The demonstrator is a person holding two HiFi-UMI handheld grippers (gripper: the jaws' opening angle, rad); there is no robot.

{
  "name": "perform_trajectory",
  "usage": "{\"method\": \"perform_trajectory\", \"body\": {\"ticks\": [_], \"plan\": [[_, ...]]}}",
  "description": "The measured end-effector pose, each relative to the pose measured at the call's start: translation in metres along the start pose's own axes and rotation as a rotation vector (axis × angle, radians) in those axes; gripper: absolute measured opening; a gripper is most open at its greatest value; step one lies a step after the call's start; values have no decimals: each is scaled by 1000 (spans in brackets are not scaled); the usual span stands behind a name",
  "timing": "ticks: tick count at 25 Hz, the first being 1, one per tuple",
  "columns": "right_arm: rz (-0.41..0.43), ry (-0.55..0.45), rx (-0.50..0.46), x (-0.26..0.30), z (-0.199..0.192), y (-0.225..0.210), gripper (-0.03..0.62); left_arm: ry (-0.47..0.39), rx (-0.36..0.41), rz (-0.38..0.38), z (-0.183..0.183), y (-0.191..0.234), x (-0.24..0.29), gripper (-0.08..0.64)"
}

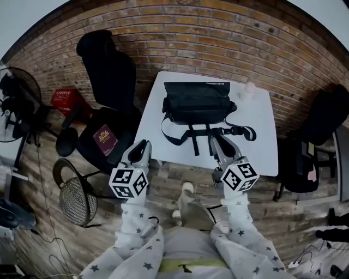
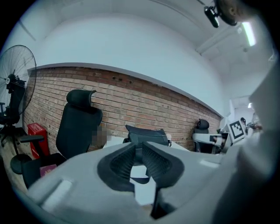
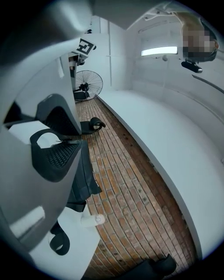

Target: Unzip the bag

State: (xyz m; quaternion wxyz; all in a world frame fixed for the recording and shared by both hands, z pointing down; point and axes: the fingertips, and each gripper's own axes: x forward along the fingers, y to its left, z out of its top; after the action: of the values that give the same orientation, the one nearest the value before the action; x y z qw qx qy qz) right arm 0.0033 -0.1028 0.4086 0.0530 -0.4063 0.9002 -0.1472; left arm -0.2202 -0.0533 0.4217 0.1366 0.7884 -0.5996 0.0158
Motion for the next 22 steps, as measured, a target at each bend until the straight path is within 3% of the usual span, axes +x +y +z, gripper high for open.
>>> {"method": "perform_trajectory", "body": {"ticks": [10,22], "plan": [[77,70,64,79,-14,-32,83,24,-30,22,9,33,75,54],[212,219,113,140,-63,-28,89,76,-46,23,5,49,137,72]]}}
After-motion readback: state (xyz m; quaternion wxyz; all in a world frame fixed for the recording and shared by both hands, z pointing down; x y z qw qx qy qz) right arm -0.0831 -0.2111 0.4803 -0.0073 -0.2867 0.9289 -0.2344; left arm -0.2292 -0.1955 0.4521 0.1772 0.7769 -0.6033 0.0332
